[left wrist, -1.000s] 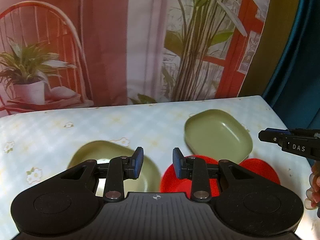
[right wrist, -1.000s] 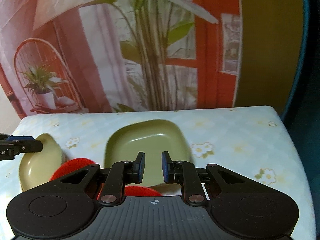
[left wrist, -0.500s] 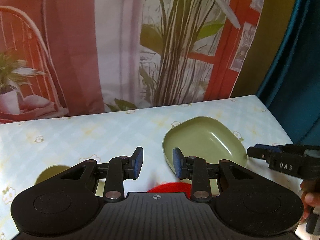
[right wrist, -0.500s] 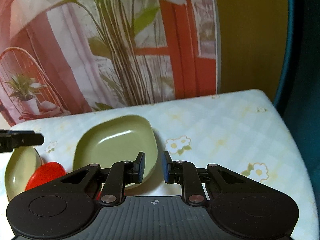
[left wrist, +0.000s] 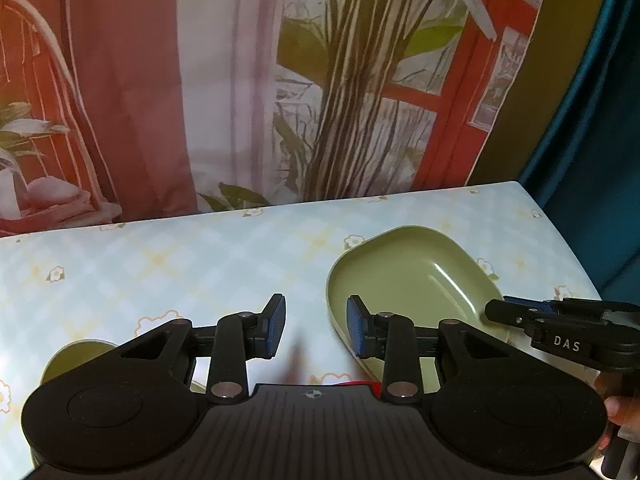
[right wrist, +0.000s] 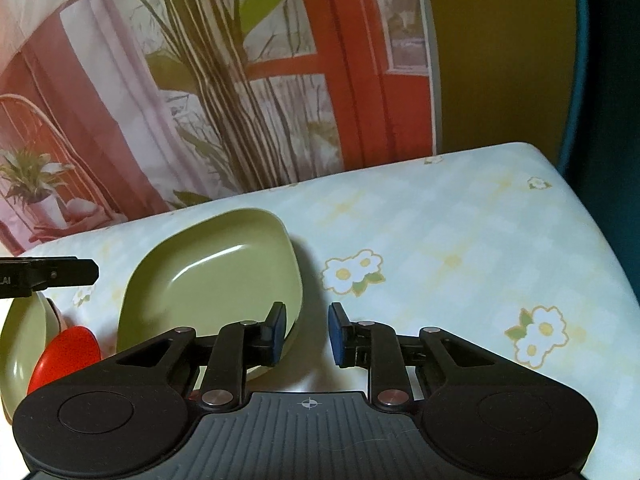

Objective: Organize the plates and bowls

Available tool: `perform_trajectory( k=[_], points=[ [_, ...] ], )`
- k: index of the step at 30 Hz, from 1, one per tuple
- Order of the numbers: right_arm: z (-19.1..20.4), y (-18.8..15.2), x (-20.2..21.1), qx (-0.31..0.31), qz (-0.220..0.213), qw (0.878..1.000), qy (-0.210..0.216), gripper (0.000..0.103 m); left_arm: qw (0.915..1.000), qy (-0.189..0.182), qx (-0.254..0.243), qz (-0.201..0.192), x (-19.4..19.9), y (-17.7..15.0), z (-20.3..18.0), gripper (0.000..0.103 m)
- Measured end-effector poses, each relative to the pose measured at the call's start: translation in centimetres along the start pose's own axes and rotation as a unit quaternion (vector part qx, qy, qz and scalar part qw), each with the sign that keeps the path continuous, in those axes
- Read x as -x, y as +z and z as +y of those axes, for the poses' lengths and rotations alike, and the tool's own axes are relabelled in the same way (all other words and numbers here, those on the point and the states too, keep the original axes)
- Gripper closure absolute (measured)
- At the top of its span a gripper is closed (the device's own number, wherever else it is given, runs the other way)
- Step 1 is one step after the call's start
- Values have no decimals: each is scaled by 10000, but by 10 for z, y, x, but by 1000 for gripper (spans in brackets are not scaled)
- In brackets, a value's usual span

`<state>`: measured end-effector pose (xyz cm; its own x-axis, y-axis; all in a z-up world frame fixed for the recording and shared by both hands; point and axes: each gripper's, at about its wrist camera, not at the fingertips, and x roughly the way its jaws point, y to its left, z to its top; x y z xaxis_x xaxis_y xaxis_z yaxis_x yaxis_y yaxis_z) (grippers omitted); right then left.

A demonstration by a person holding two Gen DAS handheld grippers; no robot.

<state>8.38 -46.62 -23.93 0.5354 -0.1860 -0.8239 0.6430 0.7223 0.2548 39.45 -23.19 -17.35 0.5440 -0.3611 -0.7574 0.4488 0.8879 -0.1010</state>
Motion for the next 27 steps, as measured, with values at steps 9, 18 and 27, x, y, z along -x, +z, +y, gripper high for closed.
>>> perform_trajectory(
  k=[9,18,27],
  points=[
    [2,-1,0,-12,-70,9999,102,95,9999,-89,48,16,-7,-1,1,68],
    [-2,-3,-1,18,-52,9999,106,96,9993,-258,263,30,-19,2,4,68],
    [-5,-5,-3,-31,-76,9999,144,97,9995,-323,2,-11,-28,3,-9,94]
  ],
)
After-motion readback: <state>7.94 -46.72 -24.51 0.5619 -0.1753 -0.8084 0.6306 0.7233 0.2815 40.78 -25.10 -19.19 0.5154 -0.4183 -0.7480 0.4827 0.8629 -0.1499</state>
